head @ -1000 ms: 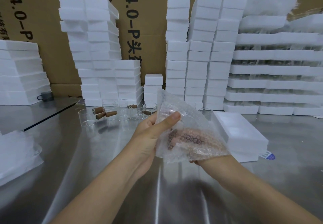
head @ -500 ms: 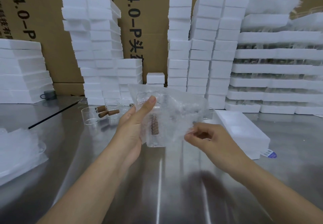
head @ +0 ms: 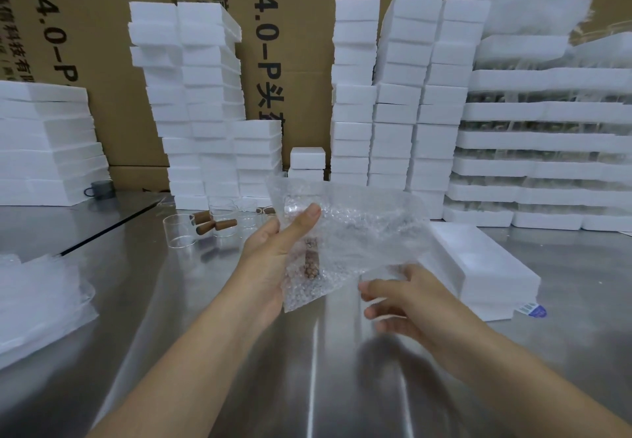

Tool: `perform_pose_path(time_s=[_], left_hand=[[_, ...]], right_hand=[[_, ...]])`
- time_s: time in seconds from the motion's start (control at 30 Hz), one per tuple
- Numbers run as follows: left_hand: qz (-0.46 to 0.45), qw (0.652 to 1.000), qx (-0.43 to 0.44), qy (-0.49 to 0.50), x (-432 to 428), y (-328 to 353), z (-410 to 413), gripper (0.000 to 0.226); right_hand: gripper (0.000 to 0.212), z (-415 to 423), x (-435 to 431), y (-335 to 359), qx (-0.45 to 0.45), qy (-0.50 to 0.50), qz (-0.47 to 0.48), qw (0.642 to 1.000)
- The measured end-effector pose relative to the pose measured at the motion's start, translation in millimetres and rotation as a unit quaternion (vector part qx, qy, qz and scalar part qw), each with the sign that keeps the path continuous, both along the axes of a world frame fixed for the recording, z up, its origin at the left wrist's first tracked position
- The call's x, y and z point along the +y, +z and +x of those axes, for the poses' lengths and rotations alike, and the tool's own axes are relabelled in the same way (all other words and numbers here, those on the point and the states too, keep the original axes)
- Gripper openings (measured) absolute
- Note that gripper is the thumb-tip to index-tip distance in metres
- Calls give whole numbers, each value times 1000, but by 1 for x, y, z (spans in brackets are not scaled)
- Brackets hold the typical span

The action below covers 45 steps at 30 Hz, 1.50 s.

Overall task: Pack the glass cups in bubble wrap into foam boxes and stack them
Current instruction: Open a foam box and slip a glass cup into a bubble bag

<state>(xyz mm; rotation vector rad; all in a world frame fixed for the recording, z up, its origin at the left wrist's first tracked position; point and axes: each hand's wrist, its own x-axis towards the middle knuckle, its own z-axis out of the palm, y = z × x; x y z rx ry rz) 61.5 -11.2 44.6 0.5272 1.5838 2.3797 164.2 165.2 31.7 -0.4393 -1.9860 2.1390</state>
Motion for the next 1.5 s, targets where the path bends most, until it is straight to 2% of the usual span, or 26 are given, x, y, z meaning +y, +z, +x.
perform_pose_path(time_s=[0.1,0.17,0.27,0.37,0.5,0.63,0.73,0.9,0.93,1.03,1.07,1.23,1.37,1.43,1.5], left_hand=[[21,1000,-9,-17,3,1,5,49],[9,999,-3,-32,4,0,8,42],[-6,998,16,-65,6,-4,9,45],[-17,997,33,-63,8,-6,9,42],[-35,996,46,-73,9,-7,9,37],[-31,995,22,-95,9,-7,8,50],[-43,994,29,-97,11,-6,10,53],[-78,990,51,-109,13,-11,11,55],[-79,989,54,-115,14,-11,12,53],[-77,988,61,-120,17,-10,13,52],[-80,988,61,-121,17,-9,15,54],[-88,989,48,-104,17,-10,18,53],[-85,991,35,-100,17,-11,17,54],[-80,991,28,-107,18,-11,17,55],[-78,990,24,-111,18,-10,18,55]], right_hand=[[58,2,1,4,-5,74,-56,996],[52,3,5,6,4,108,-79,991],[39,3,9,7,39,137,-79,987],[36,1,10,8,66,97,-113,987],[12,-1,17,7,91,8,-173,981],[7,-4,24,8,122,-8,-192,974],[15,-6,26,7,146,11,-173,974],[54,-4,25,6,165,142,-137,966],[53,-4,24,6,162,150,-138,966],[22,-3,24,10,152,154,-135,967],[18,-3,24,11,149,151,-127,969],[28,-7,27,7,161,79,-130,975],[19,-8,28,6,210,30,-107,971],[15,-8,26,5,232,-1,-77,970],[13,-8,23,4,249,-40,-9,968]])
